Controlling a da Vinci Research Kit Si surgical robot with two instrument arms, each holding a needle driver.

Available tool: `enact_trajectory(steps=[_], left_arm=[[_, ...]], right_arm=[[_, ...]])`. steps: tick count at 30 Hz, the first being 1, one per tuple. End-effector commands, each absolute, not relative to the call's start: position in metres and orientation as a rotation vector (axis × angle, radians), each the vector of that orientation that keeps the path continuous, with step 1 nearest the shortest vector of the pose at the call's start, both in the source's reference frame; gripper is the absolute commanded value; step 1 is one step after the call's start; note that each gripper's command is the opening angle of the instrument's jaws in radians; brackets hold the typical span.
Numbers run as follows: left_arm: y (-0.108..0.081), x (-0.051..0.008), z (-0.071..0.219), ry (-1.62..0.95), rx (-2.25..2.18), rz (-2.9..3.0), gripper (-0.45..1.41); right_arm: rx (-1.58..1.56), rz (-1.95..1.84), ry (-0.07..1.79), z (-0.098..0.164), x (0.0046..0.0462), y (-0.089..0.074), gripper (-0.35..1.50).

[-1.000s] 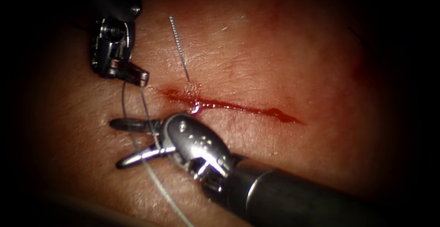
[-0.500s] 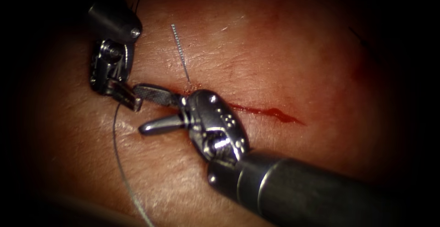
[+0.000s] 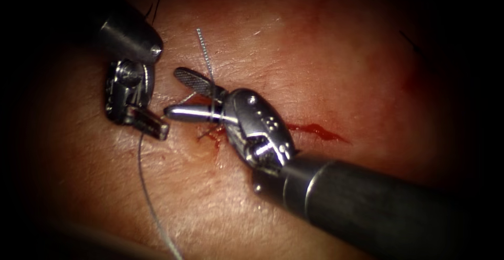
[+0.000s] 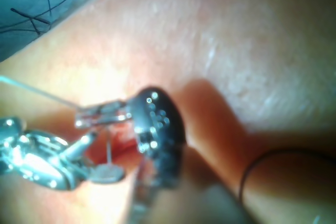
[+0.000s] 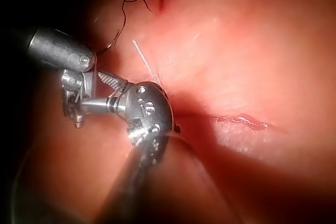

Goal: Wound Closure

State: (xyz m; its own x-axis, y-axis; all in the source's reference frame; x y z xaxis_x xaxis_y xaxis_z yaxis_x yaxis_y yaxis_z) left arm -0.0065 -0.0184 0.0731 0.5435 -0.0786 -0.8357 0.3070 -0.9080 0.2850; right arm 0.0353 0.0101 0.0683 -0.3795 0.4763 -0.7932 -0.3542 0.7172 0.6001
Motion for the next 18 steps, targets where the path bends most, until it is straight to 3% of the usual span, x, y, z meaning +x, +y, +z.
enact_trajectory(steps=[1, 18], left_arm=[[-0.0189, -0.0068, 0.0737, 0.185, 2.391, -1.333, -0.45], [-0.0176, -0.0076, 0.075, 0.108, 2.427, -1.439, -0.45]], right_arm=[[-0.011, 0.855, 1.685, 0.0683, 0.036, 0.01, 0.77], [-0.319, 0.974, 1.259, 0.0721, 0.0358, 0.0108, 0.77]])
